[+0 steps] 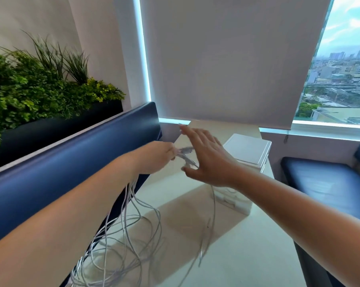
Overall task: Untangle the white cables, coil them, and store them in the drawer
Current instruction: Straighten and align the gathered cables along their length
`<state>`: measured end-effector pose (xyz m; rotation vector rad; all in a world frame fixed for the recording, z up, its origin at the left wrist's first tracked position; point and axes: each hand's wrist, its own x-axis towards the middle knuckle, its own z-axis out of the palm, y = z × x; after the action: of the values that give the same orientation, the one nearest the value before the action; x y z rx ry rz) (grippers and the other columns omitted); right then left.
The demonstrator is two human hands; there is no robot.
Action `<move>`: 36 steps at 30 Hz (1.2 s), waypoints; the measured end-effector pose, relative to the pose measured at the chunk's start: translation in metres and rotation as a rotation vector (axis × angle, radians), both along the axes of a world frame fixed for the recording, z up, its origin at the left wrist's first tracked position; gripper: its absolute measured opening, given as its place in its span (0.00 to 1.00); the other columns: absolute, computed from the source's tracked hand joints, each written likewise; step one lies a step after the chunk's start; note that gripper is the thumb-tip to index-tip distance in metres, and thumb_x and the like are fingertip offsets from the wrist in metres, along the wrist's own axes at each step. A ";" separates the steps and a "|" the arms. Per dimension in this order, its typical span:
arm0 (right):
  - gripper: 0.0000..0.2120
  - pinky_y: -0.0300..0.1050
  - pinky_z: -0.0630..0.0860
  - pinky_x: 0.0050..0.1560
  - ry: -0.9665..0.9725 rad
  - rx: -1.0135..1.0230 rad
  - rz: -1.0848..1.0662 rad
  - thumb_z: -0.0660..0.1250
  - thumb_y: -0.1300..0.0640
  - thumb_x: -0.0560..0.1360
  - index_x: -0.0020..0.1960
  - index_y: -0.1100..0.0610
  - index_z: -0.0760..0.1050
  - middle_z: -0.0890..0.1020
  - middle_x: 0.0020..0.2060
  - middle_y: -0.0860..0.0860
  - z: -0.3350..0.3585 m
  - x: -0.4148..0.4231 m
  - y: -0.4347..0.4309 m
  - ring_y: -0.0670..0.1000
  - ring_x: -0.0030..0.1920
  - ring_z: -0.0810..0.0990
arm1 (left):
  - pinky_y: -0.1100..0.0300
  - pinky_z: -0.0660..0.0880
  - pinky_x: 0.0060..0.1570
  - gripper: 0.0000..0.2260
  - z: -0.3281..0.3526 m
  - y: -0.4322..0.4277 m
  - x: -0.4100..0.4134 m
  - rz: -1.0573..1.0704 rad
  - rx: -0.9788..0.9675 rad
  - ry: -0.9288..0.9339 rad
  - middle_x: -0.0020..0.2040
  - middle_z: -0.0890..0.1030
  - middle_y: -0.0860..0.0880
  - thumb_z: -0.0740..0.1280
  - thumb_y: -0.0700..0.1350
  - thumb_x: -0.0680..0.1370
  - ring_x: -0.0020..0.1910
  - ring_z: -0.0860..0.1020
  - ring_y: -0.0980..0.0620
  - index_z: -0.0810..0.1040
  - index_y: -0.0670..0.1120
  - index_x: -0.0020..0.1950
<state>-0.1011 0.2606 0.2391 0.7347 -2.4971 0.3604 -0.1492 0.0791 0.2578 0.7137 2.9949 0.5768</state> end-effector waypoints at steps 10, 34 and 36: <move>0.13 0.50 0.71 0.39 -0.266 0.182 -0.123 0.56 0.57 0.79 0.63 0.53 0.66 0.81 0.46 0.54 -0.005 -0.007 -0.002 0.58 0.42 0.76 | 0.50 0.71 0.61 0.14 -0.006 0.023 0.026 -0.170 0.046 -0.193 0.58 0.78 0.47 0.54 0.50 0.84 0.56 0.75 0.48 0.76 0.47 0.60; 0.12 0.43 0.69 0.31 -0.599 -0.072 -0.595 0.57 0.60 0.77 0.41 0.49 0.76 0.78 0.36 0.51 -0.090 -0.012 0.127 0.53 0.34 0.75 | 0.64 0.65 0.31 0.25 -0.050 -0.095 0.012 0.083 0.213 -0.227 0.28 0.68 0.55 0.62 0.67 0.72 0.26 0.65 0.57 0.77 0.44 0.41; 0.10 0.44 0.70 0.36 -0.564 0.038 -0.595 0.57 0.58 0.78 0.45 0.49 0.75 0.78 0.39 0.50 -0.104 -0.002 0.128 0.54 0.38 0.76 | 0.60 0.64 0.33 0.25 -0.037 -0.086 0.013 0.079 0.192 -0.157 0.26 0.67 0.56 0.60 0.67 0.74 0.25 0.64 0.57 0.75 0.46 0.36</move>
<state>-0.1036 0.3887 0.1347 -0.1544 -3.0916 0.3278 -0.1357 -0.0068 0.2209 0.5305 2.8591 0.8897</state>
